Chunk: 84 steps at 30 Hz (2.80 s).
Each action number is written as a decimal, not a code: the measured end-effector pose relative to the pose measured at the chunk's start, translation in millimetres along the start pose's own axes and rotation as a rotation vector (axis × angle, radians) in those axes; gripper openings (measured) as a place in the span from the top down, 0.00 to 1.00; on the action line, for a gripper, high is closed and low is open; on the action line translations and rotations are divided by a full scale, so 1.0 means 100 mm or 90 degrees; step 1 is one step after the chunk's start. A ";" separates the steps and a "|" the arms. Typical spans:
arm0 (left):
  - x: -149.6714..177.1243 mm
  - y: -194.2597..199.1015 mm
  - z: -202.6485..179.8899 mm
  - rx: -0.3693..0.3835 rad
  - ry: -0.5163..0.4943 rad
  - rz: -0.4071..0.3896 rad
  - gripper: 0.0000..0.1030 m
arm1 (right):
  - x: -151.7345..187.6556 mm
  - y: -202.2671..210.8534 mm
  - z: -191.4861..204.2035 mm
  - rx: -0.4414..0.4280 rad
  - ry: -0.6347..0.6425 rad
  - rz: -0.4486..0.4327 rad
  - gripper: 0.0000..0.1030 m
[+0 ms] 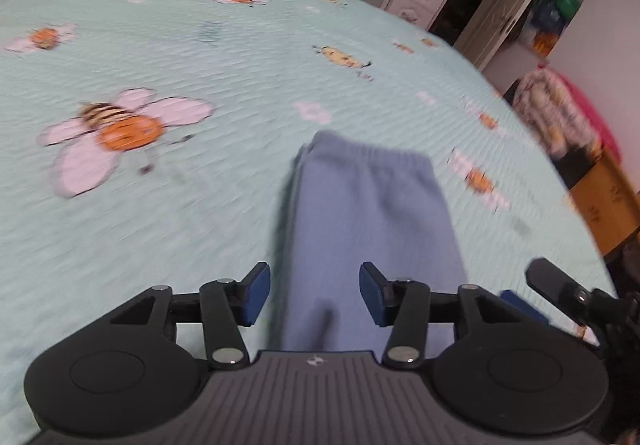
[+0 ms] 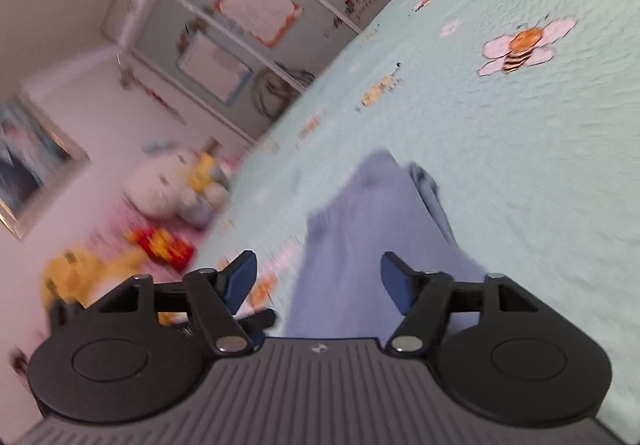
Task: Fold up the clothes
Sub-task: 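Press the sweater flat with both tools and open them to release, then withdraw both open tools from the folded sweater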
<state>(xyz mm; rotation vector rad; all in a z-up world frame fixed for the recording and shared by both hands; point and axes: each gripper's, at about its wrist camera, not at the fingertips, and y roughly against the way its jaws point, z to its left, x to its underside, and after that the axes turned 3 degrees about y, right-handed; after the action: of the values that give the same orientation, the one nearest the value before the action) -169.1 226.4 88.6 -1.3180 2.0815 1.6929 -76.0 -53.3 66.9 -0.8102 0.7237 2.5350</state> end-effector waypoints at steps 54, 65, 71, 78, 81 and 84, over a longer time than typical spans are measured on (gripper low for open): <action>0.68 1.62 -0.88 -0.270 -0.261 -0.055 0.19 | 0.49 0.99 1.45 0.290 0.257 0.182 0.22; 0.65 1.59 -0.87 -0.288 -0.246 -0.029 0.18 | 0.55 0.94 1.51 0.289 0.267 0.192 0.22; 0.65 1.53 -0.81 -0.275 -0.220 0.007 0.18 | 0.57 0.93 1.49 0.293 0.261 0.198 0.22; 0.66 1.43 -0.75 -0.264 -0.186 0.058 0.18 | 0.61 0.89 1.42 0.298 0.253 0.213 0.22; 0.67 1.39 -0.75 -0.265 -0.182 0.069 0.19 | 0.62 0.88 1.38 0.296 0.244 0.221 0.22; 0.68 1.38 -0.75 -0.267 -0.182 0.073 0.19 | 0.64 0.87 1.35 0.295 0.238 0.225 0.22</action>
<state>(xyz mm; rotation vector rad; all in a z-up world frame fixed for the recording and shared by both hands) -276.7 123.8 173.4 -0.9797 1.7327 2.3043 -224.3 -32.3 153.2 -1.0667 1.6291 2.3595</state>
